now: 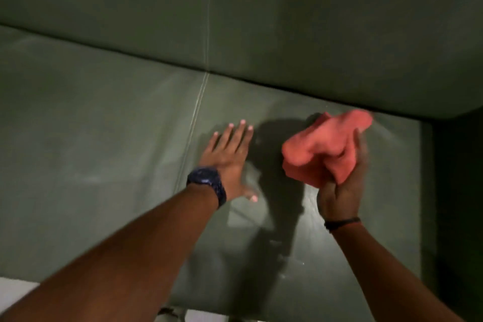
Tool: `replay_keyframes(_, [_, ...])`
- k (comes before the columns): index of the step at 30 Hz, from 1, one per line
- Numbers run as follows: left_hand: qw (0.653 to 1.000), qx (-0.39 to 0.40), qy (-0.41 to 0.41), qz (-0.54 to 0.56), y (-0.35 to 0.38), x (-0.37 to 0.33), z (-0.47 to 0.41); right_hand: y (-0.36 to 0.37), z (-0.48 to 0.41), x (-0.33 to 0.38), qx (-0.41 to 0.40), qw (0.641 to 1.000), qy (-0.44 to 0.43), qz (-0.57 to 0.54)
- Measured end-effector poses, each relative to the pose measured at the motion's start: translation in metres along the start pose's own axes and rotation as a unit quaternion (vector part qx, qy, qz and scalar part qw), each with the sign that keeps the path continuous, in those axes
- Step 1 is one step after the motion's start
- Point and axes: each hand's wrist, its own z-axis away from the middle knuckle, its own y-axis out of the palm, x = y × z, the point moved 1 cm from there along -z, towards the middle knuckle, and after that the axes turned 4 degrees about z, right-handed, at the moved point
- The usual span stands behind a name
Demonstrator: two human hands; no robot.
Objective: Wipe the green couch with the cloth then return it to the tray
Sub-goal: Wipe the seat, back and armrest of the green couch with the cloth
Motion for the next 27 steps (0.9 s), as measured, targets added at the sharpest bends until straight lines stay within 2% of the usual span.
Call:
replay_keyframes(2, [0.998,0.048,-0.038,0.009,0.033,0.004,0.023,0.003,0.039,-0.01,0.143,0.988,-0.033,0.055])
replay_keyframes(4, [0.995,0.079,-0.052,-0.013,0.06,0.008,0.043,0.01,0.078,-0.024,0.284,0.943,-0.09,0.149])
replay_keyframes(6, [0.995,0.088,-0.04,-0.036,0.077,0.013,0.055,0.015,0.112,-0.032,0.363,0.897,-0.127,0.218])
replay_keyframes(8, [0.995,0.089,-0.032,-0.042,0.084,0.015,0.059,0.013,0.139,-0.032,0.4,0.862,-0.191,0.246])
replay_keyframes(10, [0.995,0.089,-0.033,-0.035,0.084,0.016,0.058,-0.002,0.156,-0.035,0.419,0.829,-0.261,0.264])
replay_keyframes(12, [0.995,0.091,-0.036,-0.03,0.085,0.016,0.057,-0.023,0.155,-0.044,0.403,0.824,-0.277,0.286])
replay_keyframes(13, [0.994,0.092,-0.037,-0.033,0.085,0.015,0.057,-0.031,0.15,-0.049,0.381,0.841,-0.241,0.3])
replay_keyframes(16, [0.994,0.089,-0.044,-0.047,0.085,0.014,0.058,-0.028,0.137,-0.048,0.276,0.894,-0.035,0.352])
replay_keyframes(18, [0.994,0.084,-0.042,-0.051,0.083,0.014,0.057,-0.012,0.143,-0.034,0.267,0.898,0.003,0.351])
replay_keyframes(20, [0.994,0.083,-0.042,-0.049,0.083,0.014,0.058,-0.008,0.161,-0.026,0.319,0.881,-0.085,0.339])
replay_keyframes(22, [0.994,0.083,-0.044,-0.051,0.083,0.014,0.06,-0.022,0.171,-0.034,0.387,0.841,-0.194,0.325])
replay_keyframes(24, [0.994,0.082,-0.044,-0.051,0.082,0.013,0.06,-0.042,0.167,-0.049,0.41,0.814,-0.253,0.324])
replay_keyframes(25, [0.995,0.08,-0.043,-0.05,0.082,0.012,0.06,-0.051,0.162,-0.058,0.401,0.812,-0.26,0.334])
replay_keyframes(26, [0.995,0.078,-0.042,-0.05,0.082,0.012,0.06,-0.058,0.155,-0.064,0.385,0.821,-0.232,0.351])
replay_keyframes(27, [0.995,0.075,-0.041,-0.049,0.082,0.012,0.06,-0.06,0.149,-0.065,0.363,0.838,-0.167,0.37])
